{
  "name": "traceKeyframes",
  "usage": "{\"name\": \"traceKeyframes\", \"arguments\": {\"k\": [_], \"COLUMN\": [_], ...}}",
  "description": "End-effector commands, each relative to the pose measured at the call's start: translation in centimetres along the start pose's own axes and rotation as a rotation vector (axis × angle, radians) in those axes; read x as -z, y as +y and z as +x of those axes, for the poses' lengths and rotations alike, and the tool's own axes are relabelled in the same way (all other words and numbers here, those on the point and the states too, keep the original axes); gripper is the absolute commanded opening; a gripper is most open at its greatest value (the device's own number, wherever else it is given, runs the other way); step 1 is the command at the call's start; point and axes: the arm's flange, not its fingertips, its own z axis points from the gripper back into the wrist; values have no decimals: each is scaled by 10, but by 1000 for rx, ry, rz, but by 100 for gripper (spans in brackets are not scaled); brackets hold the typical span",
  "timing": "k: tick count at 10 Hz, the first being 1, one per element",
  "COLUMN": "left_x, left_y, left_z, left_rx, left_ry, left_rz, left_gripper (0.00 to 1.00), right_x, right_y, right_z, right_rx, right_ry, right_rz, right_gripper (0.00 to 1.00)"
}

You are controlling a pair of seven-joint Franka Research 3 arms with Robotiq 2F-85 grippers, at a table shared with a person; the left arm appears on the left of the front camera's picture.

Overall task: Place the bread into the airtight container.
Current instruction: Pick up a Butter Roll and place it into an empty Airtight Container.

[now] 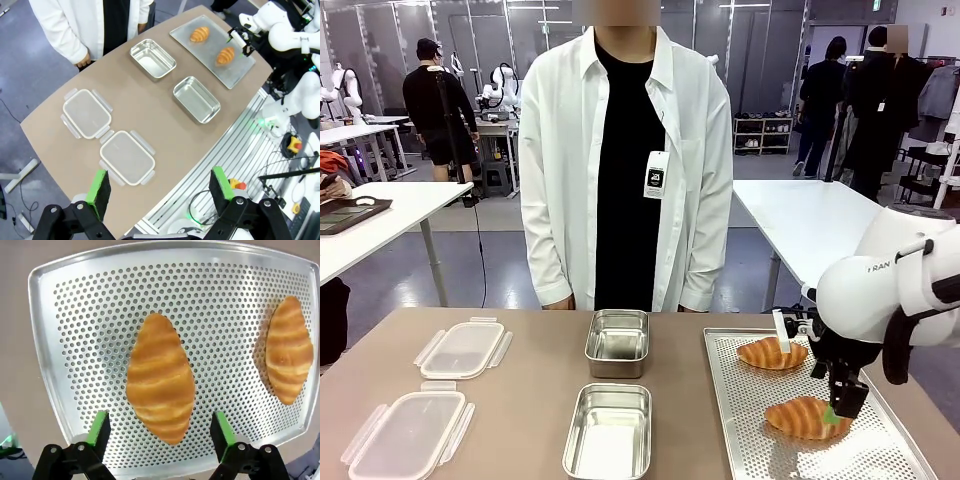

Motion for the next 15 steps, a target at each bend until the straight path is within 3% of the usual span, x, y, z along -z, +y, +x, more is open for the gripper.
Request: {"name": "traceKeyframes", "arguments": {"k": [1,7,8,13,14,15], "left_x": [-1,-1,-1,-1,-1,-1], "left_y": [-1,-1,-1,-1,-1,-1], "left_z": [1,1,1,1,1,1], "left_rx": [16,16,16,16,16,16], "left_ry": [-4,-4,-4,-4,-4,-4], "left_rz": [-6,-6,-6,-6,-6,-6], "left_gripper": [100,100,100,100,100,100], "right_x": [21,51,52,44,38,25], "right_y": [9,5,5,4,3,2], "right_z": [-4,-5,-4,-1,1,5], "right_rx": [-25,-18,-25,-17,-16,-28], "right_ry": [-8,19,17,45,54,57], "right_rz": [6,-1,2,10,27,21], "right_gripper": [100,100,87,42,57,57]}}
